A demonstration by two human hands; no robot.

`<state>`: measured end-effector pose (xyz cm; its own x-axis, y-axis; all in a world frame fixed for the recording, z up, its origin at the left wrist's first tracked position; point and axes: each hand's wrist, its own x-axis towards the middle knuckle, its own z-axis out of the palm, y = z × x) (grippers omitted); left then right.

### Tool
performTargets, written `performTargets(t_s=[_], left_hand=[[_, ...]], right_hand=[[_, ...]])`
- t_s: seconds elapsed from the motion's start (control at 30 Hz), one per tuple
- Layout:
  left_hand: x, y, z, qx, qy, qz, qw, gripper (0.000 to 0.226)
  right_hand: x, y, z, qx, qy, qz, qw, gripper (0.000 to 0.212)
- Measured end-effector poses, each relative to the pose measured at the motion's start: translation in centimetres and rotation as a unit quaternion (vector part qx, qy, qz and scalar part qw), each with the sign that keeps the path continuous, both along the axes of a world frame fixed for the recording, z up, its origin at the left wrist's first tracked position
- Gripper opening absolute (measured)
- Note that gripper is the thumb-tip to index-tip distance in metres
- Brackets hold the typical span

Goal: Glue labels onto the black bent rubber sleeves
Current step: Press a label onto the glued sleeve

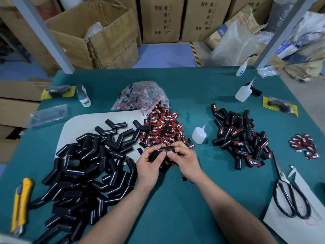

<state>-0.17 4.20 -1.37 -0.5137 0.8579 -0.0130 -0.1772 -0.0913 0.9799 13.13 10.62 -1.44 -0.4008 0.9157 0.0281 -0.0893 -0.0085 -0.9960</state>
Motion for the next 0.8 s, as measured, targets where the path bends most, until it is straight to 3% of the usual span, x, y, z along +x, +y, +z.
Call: performTargets(t_s=[0.27,0.8], left_hand=[[0.22,-0.28,0.57,0.049,0.031,-0.004,0.998,0.014],[0.53,-0.07,-0.09,0.052,0.044,-0.003,0.998,0.02]], right_hand=[[-0.22,-0.33,0.23,-0.013,0.023,0.006,1.0,0.004],[-0.38,-0.56,0.16,-0.022,0.021,-0.016,0.999,0.008]])
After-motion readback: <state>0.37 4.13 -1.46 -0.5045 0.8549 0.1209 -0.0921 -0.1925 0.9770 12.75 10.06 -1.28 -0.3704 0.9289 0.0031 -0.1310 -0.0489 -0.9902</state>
